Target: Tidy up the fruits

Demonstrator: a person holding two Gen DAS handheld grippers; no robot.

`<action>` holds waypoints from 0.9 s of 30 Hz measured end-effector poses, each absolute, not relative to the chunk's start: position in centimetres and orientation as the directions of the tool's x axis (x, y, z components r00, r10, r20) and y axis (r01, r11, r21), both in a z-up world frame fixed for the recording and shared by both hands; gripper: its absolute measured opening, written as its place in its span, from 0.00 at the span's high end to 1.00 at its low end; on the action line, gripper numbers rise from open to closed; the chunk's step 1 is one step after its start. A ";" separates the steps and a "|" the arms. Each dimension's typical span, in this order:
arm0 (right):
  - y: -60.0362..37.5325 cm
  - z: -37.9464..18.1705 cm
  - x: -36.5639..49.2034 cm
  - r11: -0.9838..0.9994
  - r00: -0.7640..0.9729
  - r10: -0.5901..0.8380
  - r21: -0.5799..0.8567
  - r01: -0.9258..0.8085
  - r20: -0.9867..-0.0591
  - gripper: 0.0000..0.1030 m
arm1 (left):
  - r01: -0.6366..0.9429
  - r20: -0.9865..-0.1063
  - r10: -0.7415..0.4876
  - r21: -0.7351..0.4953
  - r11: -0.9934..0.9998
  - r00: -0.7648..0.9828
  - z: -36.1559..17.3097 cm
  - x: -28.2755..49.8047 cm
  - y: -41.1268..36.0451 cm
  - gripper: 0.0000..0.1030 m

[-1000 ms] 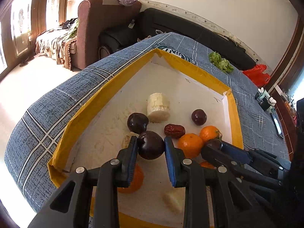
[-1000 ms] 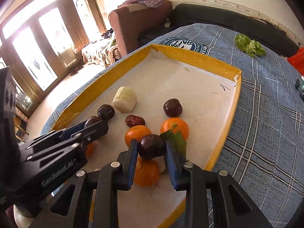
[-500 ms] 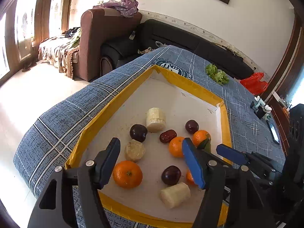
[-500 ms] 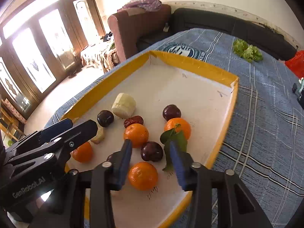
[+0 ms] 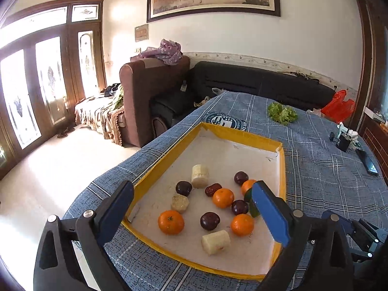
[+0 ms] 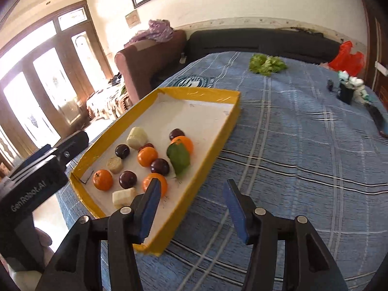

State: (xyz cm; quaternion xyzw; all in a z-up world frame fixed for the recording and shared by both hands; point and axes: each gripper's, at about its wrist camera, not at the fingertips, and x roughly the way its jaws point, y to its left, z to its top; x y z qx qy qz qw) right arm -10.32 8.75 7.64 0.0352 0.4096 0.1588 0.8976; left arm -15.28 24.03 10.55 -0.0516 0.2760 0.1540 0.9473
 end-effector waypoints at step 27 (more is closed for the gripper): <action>2.2 9.3 -15.8 0.965 0.689 0.257 0.212 -0.152 -0.678 0.26 | -0.212 -0.594 0.177 0.010 0.977 0.785 11.2 -16.9 17.8 0.02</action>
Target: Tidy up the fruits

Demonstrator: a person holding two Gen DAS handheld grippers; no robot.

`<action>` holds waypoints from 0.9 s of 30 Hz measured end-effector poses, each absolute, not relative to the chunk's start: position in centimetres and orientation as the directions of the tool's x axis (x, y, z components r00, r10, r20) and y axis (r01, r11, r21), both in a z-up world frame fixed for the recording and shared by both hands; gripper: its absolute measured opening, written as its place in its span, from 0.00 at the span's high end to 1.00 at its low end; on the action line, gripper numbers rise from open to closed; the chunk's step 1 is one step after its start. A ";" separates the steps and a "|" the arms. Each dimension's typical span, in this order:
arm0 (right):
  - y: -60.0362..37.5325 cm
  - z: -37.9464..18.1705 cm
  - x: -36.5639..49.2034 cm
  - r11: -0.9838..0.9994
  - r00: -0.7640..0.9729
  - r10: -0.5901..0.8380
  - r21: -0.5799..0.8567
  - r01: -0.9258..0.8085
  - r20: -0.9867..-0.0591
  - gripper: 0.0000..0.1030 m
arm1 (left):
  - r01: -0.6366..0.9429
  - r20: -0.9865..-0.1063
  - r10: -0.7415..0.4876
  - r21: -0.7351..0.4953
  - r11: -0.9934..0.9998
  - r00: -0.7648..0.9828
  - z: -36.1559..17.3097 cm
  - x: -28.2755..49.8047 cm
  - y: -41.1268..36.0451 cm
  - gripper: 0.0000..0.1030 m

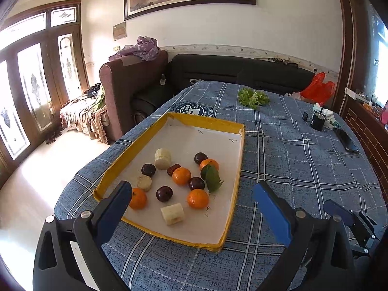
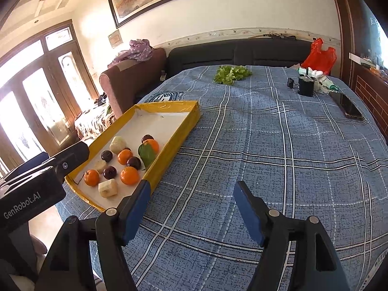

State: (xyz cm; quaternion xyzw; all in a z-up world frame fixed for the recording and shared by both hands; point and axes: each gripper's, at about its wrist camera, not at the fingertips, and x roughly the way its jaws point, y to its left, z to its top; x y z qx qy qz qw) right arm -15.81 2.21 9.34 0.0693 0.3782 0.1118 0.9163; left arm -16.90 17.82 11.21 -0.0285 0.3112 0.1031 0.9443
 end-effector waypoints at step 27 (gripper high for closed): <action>2.7 8.4 -15.2 0.971 0.675 0.238 0.184 -0.152 -0.698 0.20 | -0.230 -0.599 0.173 -0.020 0.973 0.782 10.7 -16.7 18.5 0.02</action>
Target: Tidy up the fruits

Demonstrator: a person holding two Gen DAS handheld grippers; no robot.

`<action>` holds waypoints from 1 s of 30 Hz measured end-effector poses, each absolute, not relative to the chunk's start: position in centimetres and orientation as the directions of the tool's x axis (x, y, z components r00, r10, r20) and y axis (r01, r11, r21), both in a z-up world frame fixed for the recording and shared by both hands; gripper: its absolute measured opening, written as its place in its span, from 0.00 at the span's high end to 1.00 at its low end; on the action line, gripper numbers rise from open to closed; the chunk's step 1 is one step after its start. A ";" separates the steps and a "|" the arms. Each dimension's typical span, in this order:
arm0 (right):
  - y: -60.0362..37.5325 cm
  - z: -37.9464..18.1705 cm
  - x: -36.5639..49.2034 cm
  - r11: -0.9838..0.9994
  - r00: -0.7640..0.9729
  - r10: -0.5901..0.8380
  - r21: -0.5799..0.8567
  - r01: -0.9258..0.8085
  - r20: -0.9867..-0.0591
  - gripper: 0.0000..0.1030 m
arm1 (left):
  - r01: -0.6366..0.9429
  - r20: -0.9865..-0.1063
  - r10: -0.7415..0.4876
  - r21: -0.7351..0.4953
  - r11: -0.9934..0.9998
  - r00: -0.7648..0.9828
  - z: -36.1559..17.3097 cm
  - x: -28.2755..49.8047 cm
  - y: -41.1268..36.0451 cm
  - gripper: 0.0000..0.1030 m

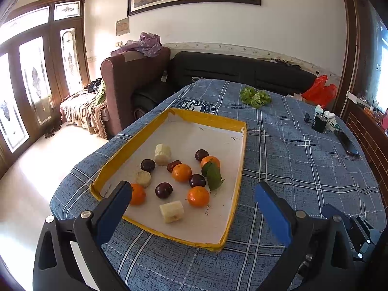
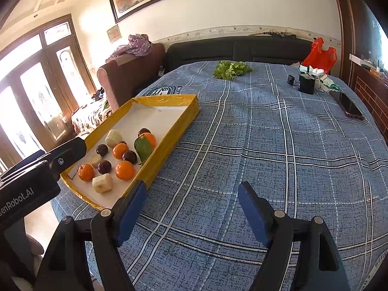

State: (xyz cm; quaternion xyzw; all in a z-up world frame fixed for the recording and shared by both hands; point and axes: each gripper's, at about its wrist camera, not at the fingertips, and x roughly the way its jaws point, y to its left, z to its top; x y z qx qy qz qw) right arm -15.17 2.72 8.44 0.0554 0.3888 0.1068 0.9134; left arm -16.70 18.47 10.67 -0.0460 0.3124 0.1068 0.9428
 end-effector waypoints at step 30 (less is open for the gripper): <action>5.3 9.8 -16.3 0.974 0.720 0.215 0.088 -0.210 -0.660 0.12 | -0.391 -0.460 0.306 -0.101 0.915 0.834 12.6 -21.2 21.5 0.00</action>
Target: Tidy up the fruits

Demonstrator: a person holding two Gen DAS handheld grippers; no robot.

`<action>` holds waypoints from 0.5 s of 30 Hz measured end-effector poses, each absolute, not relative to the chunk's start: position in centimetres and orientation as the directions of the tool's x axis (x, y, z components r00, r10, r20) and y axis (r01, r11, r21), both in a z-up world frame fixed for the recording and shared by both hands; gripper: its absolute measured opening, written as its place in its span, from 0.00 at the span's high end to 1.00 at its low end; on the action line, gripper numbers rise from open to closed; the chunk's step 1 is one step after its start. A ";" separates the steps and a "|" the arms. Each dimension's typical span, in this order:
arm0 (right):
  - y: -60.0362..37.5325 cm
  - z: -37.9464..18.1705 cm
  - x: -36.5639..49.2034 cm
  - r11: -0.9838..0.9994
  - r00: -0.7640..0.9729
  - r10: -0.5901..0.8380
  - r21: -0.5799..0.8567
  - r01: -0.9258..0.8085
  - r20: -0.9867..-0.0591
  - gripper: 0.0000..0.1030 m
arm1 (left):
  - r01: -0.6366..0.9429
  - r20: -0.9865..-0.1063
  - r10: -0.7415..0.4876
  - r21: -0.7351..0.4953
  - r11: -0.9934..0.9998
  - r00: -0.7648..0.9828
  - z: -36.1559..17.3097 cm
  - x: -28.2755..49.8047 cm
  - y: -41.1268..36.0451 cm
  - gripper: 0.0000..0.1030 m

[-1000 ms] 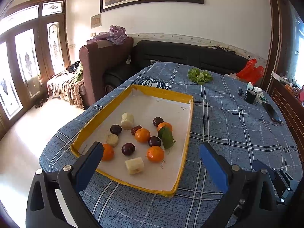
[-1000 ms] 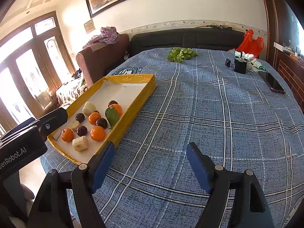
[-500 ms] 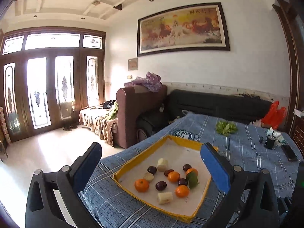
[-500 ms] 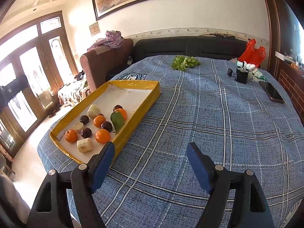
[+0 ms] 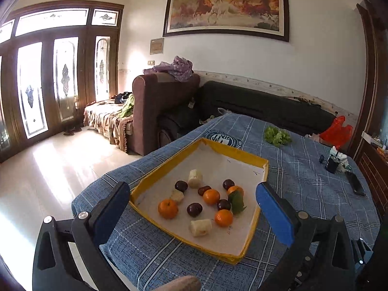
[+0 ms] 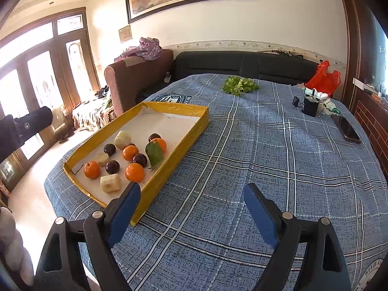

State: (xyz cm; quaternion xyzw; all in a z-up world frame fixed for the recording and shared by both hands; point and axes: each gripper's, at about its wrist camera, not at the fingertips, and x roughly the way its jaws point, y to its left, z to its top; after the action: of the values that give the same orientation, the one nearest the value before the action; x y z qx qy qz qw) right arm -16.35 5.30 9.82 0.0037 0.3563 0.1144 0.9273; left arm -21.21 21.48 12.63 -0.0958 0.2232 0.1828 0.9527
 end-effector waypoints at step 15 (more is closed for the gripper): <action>8.6 8.9 -16.2 0.959 0.696 0.227 0.032 -0.282 -0.681 0.11 | -0.370 -0.526 0.262 -0.111 0.922 0.809 11.4 -20.4 22.5 0.00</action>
State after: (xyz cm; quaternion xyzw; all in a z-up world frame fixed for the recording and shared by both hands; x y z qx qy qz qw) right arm -16.16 8.63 8.93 -0.0375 0.3643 0.1382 0.9202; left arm -20.38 22.46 11.37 -0.1048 0.2595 0.1671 0.9454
